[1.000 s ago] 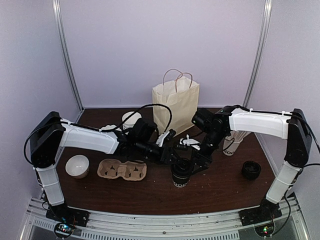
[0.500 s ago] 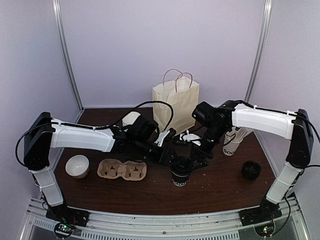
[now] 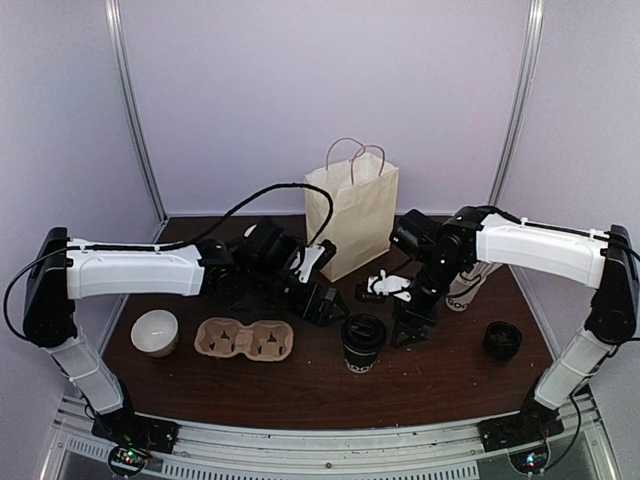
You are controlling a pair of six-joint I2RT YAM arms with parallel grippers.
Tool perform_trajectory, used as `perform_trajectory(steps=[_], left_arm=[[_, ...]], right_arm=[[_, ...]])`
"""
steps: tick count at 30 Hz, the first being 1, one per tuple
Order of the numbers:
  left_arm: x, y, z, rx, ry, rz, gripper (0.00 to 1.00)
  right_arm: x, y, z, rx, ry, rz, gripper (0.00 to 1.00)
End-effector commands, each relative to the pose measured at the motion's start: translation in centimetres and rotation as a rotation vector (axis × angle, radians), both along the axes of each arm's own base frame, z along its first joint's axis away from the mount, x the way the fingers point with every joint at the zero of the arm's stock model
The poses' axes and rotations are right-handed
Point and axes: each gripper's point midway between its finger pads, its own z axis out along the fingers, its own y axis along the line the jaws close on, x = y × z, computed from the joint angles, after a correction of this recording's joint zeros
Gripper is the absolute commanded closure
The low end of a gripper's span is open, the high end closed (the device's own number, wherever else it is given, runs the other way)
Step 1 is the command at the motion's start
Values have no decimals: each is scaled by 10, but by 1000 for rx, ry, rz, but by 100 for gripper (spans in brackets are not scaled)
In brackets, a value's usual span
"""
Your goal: Pack the takeout coffee
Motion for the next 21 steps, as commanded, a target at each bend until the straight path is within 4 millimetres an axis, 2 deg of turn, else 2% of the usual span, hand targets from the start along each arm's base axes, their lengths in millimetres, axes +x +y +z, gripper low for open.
perform_trajectory(steps=[1,6,8,13,17,21], left_arm=[[12,15,1,45,-55,59,3],[-4,11,-9,-61,139,102,31],[-10,11,-15,-85,197,114,39],[-19,4,-13,-183,273,109,43],[-19,1,-10,-200,281,103,44],[-20,-6,-12,-220,308,96,50]], right_arm=[[2,-4,-3,-40,-62,6,20],[0,0,-1,-23,-42,6,24],[0,3,2,-9,-45,12,26],[-1,7,4,-5,-80,59,26],[0,15,7,4,-87,72,25],[-2,22,8,4,-95,92,25]])
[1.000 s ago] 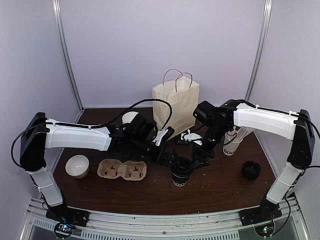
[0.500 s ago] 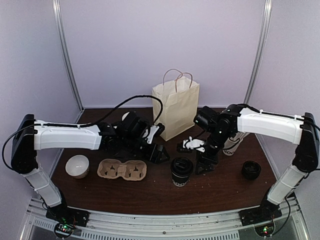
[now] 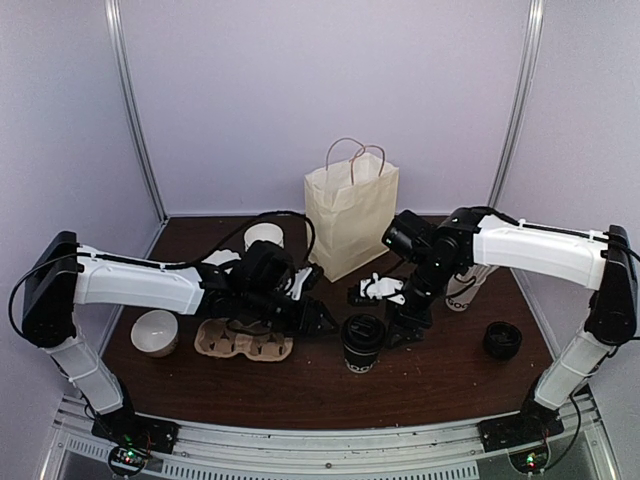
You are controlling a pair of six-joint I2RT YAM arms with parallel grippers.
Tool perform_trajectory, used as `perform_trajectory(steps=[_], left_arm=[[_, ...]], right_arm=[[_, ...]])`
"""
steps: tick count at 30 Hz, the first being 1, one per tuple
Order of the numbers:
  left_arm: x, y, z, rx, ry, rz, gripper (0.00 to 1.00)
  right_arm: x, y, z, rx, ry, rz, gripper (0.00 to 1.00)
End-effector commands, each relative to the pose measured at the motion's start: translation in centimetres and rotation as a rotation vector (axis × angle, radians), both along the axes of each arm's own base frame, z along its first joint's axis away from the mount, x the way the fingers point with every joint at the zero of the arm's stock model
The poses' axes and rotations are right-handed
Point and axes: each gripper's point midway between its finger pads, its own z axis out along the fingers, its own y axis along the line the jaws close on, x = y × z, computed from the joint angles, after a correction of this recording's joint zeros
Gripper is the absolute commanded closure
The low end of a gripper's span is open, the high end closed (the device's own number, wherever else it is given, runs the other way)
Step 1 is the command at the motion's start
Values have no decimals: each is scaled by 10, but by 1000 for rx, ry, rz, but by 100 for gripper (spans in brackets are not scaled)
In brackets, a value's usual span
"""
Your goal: Pack the takeout coffee
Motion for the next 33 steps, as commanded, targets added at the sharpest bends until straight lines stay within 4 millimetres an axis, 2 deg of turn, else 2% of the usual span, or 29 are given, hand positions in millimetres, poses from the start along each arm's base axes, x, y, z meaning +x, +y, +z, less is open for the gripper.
perform_trajectory(steps=[1,5,12,24,28,33], left_arm=[[4,-17,25,-124,1,-5,52],[4,-19,23,-124,15,-6,62],[4,-22,19,-126,33,-10,71],[3,-30,10,-135,68,-26,72],[2,-33,13,-153,71,-33,74],[4,-33,18,-158,64,-23,69]], right_arm=[[4,12,6,14,-43,29,25],[3,16,6,16,-50,41,25],[5,20,3,1,-90,62,23],[5,26,-6,-26,-103,86,22],[3,27,-11,-26,-89,87,24],[2,30,-13,-16,-77,74,29]])
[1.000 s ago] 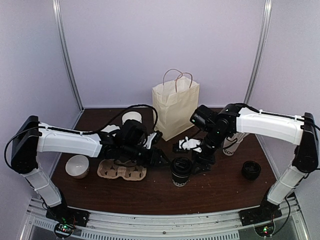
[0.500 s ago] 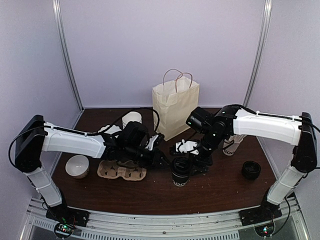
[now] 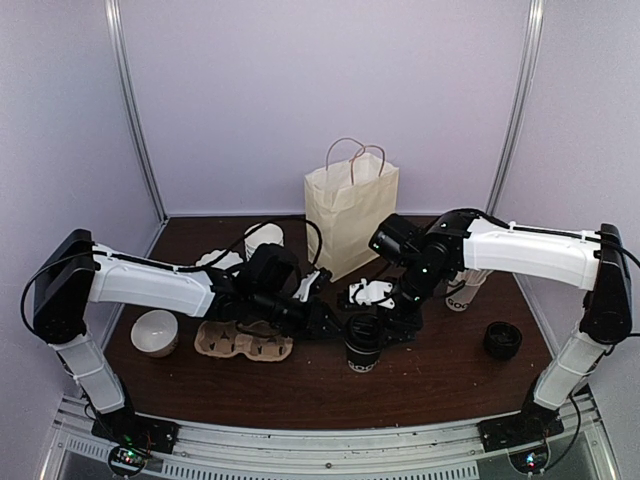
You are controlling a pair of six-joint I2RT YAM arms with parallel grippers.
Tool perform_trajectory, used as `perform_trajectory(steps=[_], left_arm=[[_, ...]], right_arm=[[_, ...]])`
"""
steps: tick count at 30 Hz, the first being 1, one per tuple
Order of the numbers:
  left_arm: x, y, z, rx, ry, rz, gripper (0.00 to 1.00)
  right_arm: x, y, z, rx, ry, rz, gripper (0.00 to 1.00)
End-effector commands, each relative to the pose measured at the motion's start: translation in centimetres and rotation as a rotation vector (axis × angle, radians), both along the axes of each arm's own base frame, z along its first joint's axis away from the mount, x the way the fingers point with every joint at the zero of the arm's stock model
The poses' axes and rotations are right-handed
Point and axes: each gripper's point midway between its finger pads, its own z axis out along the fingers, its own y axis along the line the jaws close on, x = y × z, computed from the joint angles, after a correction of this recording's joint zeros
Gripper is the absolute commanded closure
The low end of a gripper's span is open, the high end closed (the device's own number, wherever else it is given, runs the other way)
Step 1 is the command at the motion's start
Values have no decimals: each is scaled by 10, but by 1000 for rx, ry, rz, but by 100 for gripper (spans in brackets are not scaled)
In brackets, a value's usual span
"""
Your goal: Pack the takeout coffee
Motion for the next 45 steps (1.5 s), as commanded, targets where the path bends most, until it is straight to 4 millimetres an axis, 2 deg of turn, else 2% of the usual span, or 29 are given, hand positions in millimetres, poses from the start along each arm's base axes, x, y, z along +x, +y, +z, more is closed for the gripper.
perform_trajectory(steps=[1,8,12,19,24,28,33,36,41,45], left_arm=[[11,-11,17,-54,-35,17,69],[12,-12,14,-50,-24,26,68],[12,-11,5,-36,7,37,72],[7,-12,-17,-9,71,34,89],[4,-6,-37,33,107,44,93],[0,2,-58,110,129,41,93],[-1,20,-95,215,181,59,91],[0,27,-107,269,179,61,90],[1,31,-114,307,176,56,86],[5,28,-105,294,140,49,82]], right_arm=[[-5,13,-9,18,31,15,30],[-6,14,-14,19,40,-4,31],[-6,14,-13,27,34,-6,31],[-9,13,-18,26,48,-12,31],[-11,13,-25,21,66,-12,31],[-14,11,-30,11,84,-10,31],[-15,11,-37,1,96,-10,31],[-15,9,-42,-8,95,-12,31],[-13,9,-44,-11,85,-17,30],[-9,5,-53,-47,76,-25,30]])
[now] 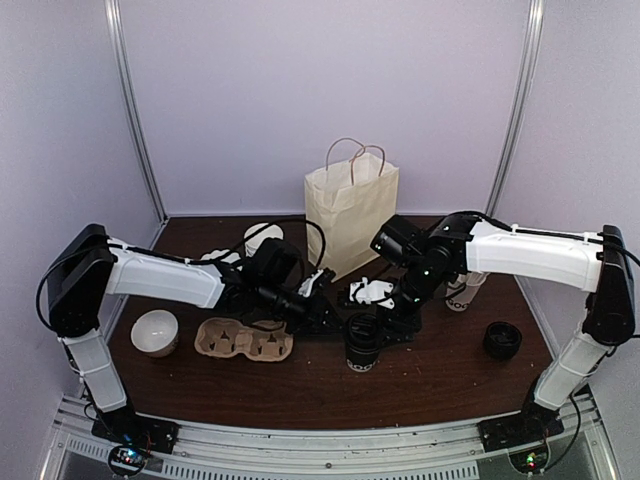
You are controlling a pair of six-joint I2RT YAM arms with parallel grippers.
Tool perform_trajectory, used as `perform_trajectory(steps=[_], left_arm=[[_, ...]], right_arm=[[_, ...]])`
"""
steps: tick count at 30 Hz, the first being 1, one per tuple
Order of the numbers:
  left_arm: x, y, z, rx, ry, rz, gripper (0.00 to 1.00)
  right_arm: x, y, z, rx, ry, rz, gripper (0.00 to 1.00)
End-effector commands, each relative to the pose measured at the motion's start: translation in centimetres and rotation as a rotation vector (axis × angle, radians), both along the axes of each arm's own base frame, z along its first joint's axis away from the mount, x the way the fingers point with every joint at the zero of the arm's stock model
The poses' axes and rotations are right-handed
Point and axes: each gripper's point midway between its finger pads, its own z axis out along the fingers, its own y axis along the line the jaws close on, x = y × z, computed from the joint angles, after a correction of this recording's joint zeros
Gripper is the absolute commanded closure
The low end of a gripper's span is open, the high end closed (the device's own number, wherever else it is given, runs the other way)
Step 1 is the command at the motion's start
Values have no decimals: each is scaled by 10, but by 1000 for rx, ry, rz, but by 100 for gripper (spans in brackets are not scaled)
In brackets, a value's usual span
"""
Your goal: Pack the takeout coffee
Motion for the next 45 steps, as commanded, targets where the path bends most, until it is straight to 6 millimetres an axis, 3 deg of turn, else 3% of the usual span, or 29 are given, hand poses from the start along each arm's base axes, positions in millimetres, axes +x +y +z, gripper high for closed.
perform_trajectory(steps=[1,6,11,14,19,23,31,36,45], left_arm=[[1,33,-84,295,-16,67,79],[13,31,-34,245,-167,77,69],[13,21,3,198,-267,61,63],[12,11,27,153,-335,34,61],[12,-1,64,89,-423,17,58],[12,0,82,74,-463,24,56],[6,16,73,142,-447,63,50],[-11,15,63,187,-445,76,45],[-8,7,33,231,-378,121,43]], right_arm=[[-7,2,-51,-77,59,14,31],[9,0,-38,-61,-46,-25,30],[11,-2,-44,-91,-39,-31,30],[12,2,-22,-46,-56,-31,30],[16,6,33,7,-83,-18,26],[22,6,51,38,-129,-25,24],[30,5,59,116,-47,-79,24],[34,5,47,174,98,-104,24],[29,6,22,194,251,-131,23]])
